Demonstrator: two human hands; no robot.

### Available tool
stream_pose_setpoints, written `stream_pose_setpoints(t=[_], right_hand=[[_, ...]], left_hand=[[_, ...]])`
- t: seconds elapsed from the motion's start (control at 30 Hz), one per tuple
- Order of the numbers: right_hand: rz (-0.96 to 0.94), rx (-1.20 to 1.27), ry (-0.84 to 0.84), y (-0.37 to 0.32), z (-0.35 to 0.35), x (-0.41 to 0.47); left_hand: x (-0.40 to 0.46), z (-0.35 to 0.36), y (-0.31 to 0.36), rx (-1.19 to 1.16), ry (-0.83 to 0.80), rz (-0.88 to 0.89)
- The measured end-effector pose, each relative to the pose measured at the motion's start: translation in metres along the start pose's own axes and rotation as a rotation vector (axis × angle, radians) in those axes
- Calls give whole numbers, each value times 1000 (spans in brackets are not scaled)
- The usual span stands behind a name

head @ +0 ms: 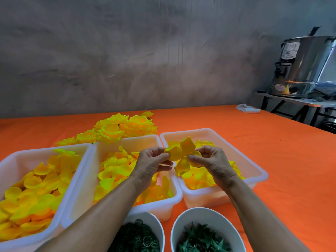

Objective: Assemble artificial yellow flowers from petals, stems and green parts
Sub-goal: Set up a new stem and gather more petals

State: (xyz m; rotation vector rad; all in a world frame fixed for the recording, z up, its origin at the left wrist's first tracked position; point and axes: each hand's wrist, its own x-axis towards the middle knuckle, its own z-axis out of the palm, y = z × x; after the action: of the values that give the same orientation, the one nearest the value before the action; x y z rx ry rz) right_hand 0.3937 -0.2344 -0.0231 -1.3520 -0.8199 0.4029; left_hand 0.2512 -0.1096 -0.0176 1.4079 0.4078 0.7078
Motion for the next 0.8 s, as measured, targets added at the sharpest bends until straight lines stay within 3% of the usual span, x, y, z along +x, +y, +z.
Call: stream_pose_setpoints(t=[0.4,0.63,0.8], right_hand=[[-21,-53,15,3,3,1],[-50,-59,129,9,1,5],[-66,-93,76,7,2,4]], left_hand=[[-3,4,0,147,33,41],[-5,11,-4,639,45,381],[-9,18,-9,707,-72,485]])
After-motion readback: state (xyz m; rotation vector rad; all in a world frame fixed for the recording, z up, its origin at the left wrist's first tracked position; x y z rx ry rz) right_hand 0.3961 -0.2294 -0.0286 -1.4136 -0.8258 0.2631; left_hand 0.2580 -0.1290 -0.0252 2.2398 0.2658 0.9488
